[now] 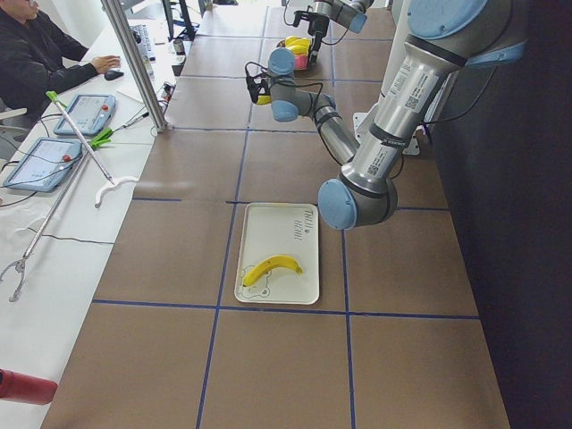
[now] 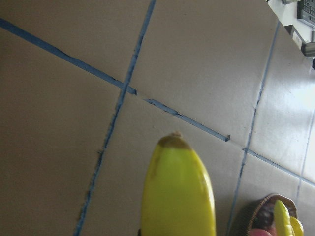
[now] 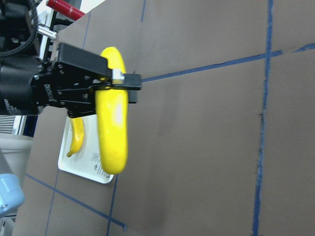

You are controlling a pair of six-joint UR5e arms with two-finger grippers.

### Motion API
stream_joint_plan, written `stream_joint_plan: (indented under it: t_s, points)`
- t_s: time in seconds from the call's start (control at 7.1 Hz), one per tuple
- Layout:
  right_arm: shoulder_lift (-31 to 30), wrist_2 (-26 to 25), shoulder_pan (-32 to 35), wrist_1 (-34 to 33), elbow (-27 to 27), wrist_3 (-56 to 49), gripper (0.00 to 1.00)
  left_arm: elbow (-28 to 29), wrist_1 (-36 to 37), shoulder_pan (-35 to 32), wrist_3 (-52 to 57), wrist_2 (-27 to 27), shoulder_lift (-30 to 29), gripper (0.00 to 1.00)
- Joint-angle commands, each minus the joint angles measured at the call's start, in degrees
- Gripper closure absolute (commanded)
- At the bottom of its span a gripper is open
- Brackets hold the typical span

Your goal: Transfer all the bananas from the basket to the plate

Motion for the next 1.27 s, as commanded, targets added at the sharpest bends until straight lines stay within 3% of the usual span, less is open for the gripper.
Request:
stream_joint_plan:
  t_s: [0.0,0.42,0.85,0.99,1.13]
  points:
    - [-2.7,9.1,10.5,-8.2,0.5,-3.6,0.0,-0.2,2.8,-5.3,11.3,-2.1,11.8,1.0]
    - [-4.4,10.4,15.1,-18.4,0.1,-14.3,0.0,0.5,2.8,-7.5,24.4,0.5,27.2,1.0]
    - [-3.7,9.9,15.3,-19.1,-0.3,-14.9,0.0,5.3,2.3,-7.2,27.3,6.3,29.5,1.0]
    - [-3.6,9.9,15.3,-19.1,-0.4,-15.0,0.0,6.4,2.2,-7.3,28.9,7.6,29.7,0.86]
    - [-3.6,10.0,15.8,-19.1,-0.3,-15.0,0.0,7.1,2.3,-7.5,33.5,7.7,29.7,0.15]
